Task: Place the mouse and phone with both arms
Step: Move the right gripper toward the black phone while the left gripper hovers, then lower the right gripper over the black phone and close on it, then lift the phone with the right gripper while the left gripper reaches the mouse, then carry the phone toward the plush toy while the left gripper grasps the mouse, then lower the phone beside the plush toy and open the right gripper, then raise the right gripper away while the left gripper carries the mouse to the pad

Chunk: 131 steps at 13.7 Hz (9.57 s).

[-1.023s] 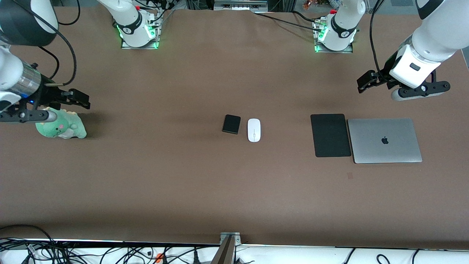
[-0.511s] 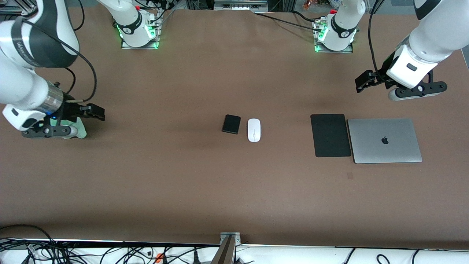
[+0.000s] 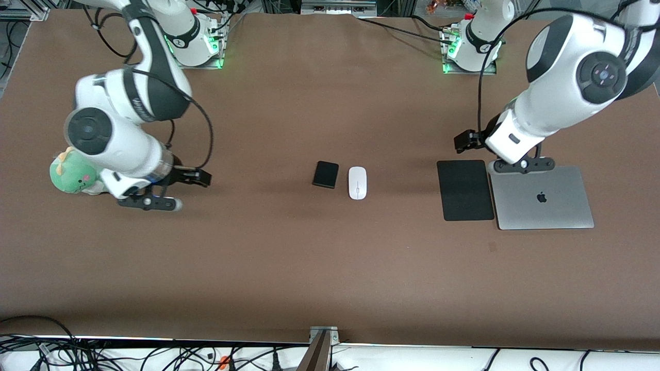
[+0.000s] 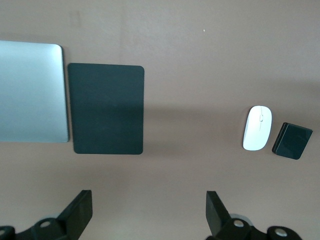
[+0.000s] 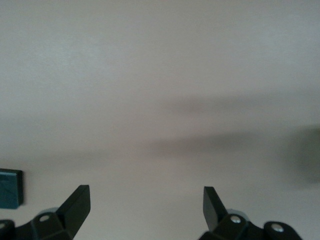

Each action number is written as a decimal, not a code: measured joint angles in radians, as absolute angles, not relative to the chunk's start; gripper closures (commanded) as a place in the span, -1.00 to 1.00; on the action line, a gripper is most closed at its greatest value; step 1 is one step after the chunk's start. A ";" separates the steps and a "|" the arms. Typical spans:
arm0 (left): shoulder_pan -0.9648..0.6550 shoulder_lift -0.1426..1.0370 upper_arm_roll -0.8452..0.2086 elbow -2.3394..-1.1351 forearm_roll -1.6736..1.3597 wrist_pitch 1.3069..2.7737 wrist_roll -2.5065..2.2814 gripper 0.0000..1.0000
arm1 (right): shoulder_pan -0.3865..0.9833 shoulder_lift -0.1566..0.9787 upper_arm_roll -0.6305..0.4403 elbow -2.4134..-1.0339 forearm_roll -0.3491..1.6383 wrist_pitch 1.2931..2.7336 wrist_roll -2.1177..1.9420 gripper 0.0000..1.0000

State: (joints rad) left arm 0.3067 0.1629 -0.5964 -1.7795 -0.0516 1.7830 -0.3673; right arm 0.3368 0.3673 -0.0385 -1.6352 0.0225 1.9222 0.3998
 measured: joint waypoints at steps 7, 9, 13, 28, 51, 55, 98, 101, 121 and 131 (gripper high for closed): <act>0.285 0.194 -0.599 -1.777 -0.052 1.817 -0.401 -1.00 | 0.372 0.447 -0.043 -1.635 -0.002 1.978 0.510 -1.00; 0.285 0.196 -0.599 -1.777 -0.052 1.818 -0.405 -1.00 | 0.377 0.451 -0.043 -1.635 -0.024 1.979 0.534 -1.00; 0.283 0.197 -0.599 -1.776 -0.052 1.823 -0.407 -1.00 | 0.389 0.457 -0.043 -1.635 -0.032 1.979 0.549 -1.00; 0.205 0.268 -0.601 -1.773 -0.051 1.888 -0.464 -1.00 | 0.467 0.467 -0.046 -1.633 -0.033 2.009 0.660 -1.00; 0.200 0.301 -0.600 -1.764 -0.051 1.907 -0.464 -1.00 | 0.790 0.692 -0.040 -1.566 -0.040 2.288 0.953 -1.00; 0.200 0.303 -0.600 -1.764 -0.051 1.907 -0.464 -1.00 | 0.833 0.766 -0.040 -1.563 -0.065 2.400 0.953 -1.00; -0.161 0.721 -0.570 -1.781 0.247 2.386 -0.769 -1.00 | 0.101 0.410 -0.082 -2.028 0.007 2.497 -0.007 0.15; -0.214 0.744 -0.508 -1.777 0.258 2.421 -0.771 -1.00 | 0.032 0.345 -0.088 -2.203 0.007 2.667 -0.068 0.14; -0.230 0.789 -0.469 -1.703 0.259 2.440 -0.771 0.56 | -0.005 0.386 -0.076 -2.191 0.007 2.691 -0.137 -1.00; -0.068 0.704 -0.458 -1.678 0.266 2.208 -0.601 0.45 | -0.002 0.247 -0.070 -1.711 0.080 1.902 -0.142 -1.00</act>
